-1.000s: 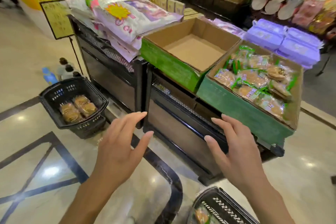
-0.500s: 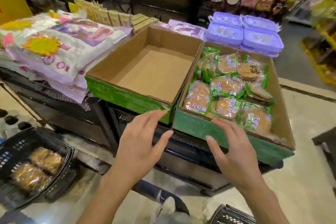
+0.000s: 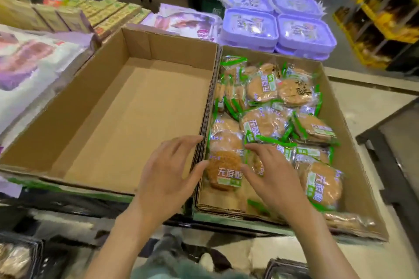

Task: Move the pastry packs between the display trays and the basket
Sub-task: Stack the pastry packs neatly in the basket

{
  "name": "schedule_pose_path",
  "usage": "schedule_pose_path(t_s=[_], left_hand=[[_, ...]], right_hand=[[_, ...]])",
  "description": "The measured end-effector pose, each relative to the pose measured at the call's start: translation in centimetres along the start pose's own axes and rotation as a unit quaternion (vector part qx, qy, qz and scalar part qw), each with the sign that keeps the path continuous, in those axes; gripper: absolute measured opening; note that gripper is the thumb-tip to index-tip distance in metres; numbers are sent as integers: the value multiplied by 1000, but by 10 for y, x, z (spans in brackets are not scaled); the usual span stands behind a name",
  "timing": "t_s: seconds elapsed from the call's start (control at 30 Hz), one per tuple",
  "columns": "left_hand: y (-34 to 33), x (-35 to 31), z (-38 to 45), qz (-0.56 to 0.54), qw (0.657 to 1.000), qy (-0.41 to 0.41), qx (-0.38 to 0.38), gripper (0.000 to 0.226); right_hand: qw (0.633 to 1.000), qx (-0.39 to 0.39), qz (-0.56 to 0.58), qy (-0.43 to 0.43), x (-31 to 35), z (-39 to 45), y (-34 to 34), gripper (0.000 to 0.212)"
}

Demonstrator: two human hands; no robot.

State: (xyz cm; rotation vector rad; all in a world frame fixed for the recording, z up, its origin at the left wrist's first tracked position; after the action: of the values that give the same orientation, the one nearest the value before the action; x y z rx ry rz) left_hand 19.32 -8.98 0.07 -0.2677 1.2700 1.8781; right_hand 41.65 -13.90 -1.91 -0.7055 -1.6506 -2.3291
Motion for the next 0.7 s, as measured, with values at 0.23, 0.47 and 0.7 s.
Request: schedule_pose_path(t_s=[0.23,0.47,0.7], left_hand=[[-63,-25,57,-107,974,-158,118,45],[-117,-75,62,-180,906,-294,246,49],[-169,-105,30,-141,835,-272,457,74]], right_hand=[[990,32,-52,-126,-34,-12,32,40],[961,42,-109,-250,-65,-64,91,56],[945,154,-155,-243,-104,-69,110,76]])
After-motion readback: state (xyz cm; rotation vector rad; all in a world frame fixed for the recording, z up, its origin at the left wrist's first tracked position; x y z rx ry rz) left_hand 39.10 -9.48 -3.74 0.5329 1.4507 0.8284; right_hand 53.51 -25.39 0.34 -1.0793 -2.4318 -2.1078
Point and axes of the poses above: each hand's wrist, its own z-axis towards the middle knuckle, its own y-axis out of the back of the hand, x = y × z, the point moved 6 cm from there along z, towards the middle knuckle, and after that the axes turned 13 degrees about -x, right-handed, at the moved point
